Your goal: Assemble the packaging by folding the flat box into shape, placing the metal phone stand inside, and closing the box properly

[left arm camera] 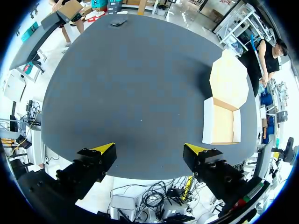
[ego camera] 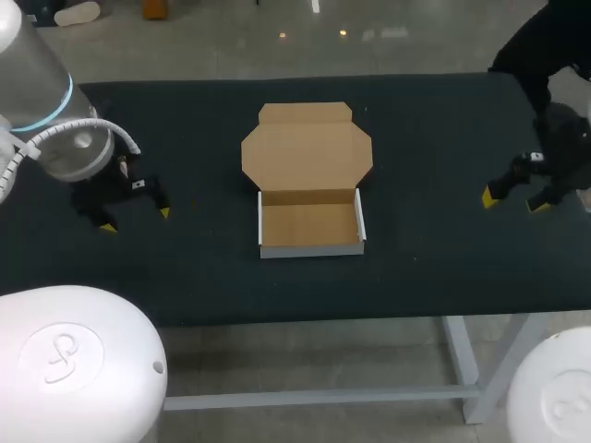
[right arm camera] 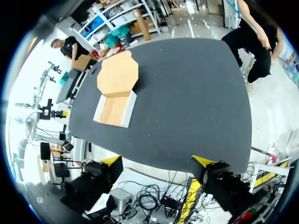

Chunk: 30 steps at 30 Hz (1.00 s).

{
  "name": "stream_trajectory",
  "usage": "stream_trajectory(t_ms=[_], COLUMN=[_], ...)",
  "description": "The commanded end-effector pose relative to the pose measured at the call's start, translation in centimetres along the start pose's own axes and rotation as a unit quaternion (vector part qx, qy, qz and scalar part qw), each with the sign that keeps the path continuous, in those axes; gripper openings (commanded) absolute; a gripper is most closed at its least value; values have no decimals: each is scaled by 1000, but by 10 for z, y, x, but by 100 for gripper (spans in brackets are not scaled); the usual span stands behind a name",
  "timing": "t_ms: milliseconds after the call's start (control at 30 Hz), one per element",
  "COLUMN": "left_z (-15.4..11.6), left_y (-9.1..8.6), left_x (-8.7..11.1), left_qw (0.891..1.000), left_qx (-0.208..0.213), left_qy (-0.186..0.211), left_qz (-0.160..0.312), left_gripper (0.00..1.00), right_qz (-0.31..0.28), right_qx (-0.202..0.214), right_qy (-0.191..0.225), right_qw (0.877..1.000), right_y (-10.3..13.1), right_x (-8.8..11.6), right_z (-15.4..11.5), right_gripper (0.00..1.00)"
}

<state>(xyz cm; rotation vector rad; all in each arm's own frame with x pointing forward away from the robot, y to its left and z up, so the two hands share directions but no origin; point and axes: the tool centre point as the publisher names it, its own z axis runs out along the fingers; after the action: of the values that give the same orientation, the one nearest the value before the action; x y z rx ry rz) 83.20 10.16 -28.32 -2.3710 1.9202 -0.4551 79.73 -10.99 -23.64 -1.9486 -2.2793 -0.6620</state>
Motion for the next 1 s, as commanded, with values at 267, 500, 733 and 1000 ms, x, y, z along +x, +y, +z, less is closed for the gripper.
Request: stream_trajectory(t_ms=[267, 500, 733, 1000], left_z=[36, 54, 64, 72], left_y=[-38, -61, -84, -103], left_x=[-24, -40, -50, -61], left_qw=[1000, 999, 999, 998], left_qx=[-15, -20, -20, -16], left_qy=[-20, -33, -40, -52], left_qz=[5, 15, 21, 18], left_gripper=[100, 100, 100, 100], right_qz=[0, 0, 0, 0], right_qx=[2, 2, 2, 2], right_qy=[0, 0, 0, 0], right_qw=[1000, 1000, 1000, 1000], right_y=[0, 0, 0, 0], right_x=[0, 0, 0, 0], right_z=[-3, -3, -3, -3], right_gripper=[100, 100, 100, 100])
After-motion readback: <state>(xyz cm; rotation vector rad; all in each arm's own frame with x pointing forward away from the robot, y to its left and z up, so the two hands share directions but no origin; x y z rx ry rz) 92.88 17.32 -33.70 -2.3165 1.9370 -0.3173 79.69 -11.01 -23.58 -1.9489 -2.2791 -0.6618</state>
